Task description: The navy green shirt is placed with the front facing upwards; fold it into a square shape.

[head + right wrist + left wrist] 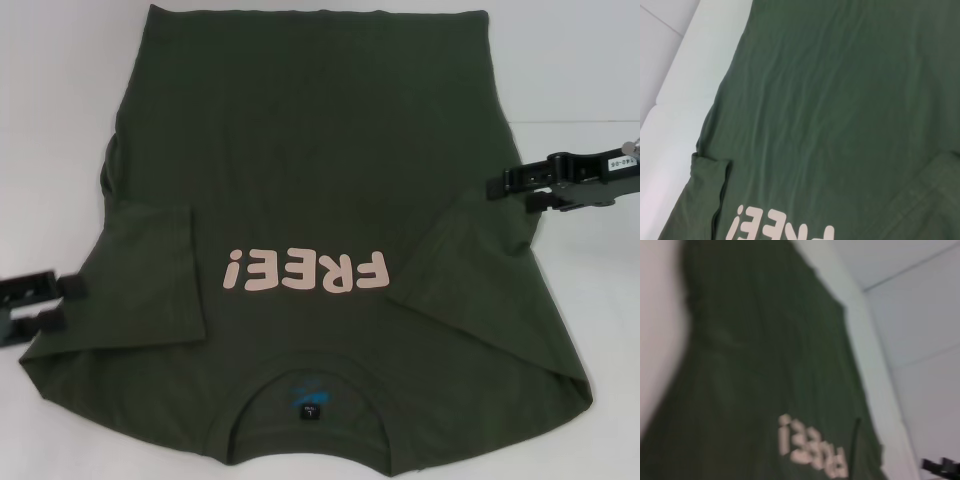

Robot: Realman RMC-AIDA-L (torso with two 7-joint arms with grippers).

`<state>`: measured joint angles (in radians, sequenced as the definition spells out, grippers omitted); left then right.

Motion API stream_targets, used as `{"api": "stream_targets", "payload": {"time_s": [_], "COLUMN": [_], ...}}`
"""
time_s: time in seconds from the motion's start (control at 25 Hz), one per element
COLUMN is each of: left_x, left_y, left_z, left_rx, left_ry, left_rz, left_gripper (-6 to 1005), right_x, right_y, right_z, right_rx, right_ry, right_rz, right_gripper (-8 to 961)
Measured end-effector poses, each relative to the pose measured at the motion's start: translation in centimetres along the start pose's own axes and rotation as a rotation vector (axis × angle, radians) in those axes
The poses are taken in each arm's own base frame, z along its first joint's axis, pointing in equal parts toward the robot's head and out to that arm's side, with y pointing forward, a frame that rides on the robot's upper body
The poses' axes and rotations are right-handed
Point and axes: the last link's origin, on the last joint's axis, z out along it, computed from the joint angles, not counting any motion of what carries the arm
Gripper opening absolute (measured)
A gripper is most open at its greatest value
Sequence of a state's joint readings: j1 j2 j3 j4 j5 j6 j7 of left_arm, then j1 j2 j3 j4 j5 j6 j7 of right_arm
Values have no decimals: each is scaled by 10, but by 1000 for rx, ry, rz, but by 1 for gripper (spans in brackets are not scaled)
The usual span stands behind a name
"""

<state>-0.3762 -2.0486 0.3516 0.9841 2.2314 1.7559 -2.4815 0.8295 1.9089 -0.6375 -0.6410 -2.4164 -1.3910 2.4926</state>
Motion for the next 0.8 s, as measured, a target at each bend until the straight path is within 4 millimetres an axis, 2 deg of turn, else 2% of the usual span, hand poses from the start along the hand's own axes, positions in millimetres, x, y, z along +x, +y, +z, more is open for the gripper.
{"api": "stream_targets", "payload": {"time_s": [0.28,0.8], "left_x": [-9,0], "left_y": [-28,-53], "left_z": [-9,-1], "left_rx": [148,249], "left_ry": [10,141], "left_rz": [-124,-199], "left_gripper": [724,724], "right_x": [0,5], "right_y": [-1,-5], "right_z": [-1,-2], "right_rx": [3,4], "right_ry": [2,3], "right_rz": [-2,14], "right_gripper": [833,834]}}
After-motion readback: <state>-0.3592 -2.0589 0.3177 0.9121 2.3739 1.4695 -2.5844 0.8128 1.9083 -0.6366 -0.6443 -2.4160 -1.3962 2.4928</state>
